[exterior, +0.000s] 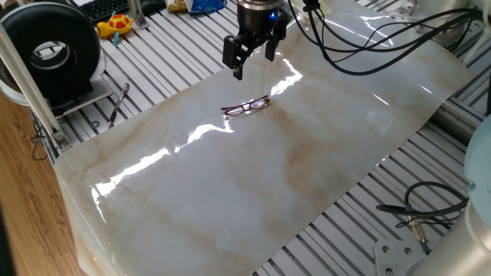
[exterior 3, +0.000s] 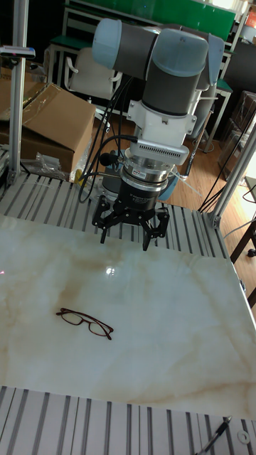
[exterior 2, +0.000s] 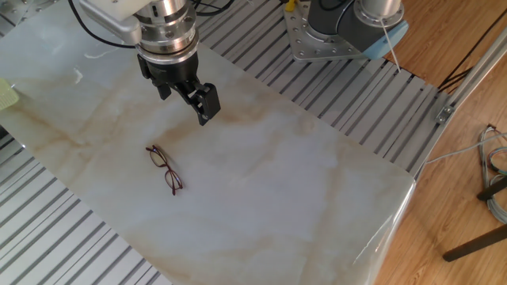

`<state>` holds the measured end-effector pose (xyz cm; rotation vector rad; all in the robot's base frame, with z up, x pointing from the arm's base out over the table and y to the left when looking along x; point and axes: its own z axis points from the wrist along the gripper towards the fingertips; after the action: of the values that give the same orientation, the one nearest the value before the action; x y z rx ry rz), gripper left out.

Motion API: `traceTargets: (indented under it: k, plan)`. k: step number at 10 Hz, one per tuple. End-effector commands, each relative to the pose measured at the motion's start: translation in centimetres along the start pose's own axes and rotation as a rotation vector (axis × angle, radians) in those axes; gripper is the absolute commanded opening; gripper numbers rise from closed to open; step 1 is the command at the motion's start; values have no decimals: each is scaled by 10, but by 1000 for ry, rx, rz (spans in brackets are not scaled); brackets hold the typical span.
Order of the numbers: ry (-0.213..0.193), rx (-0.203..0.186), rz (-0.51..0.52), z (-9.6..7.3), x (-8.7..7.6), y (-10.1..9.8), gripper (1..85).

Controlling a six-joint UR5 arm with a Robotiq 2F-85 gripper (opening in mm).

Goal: Unfold the leg of the glasses (with one hand)

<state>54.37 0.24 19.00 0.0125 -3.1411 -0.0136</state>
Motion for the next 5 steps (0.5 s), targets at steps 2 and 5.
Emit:
traceTargets:
  k: [2, 5]
  plan:
    - [-131, -42, -325, -2, -31, 21, 423]
    - [-133, -40, -329, -1, -32, 21, 423]
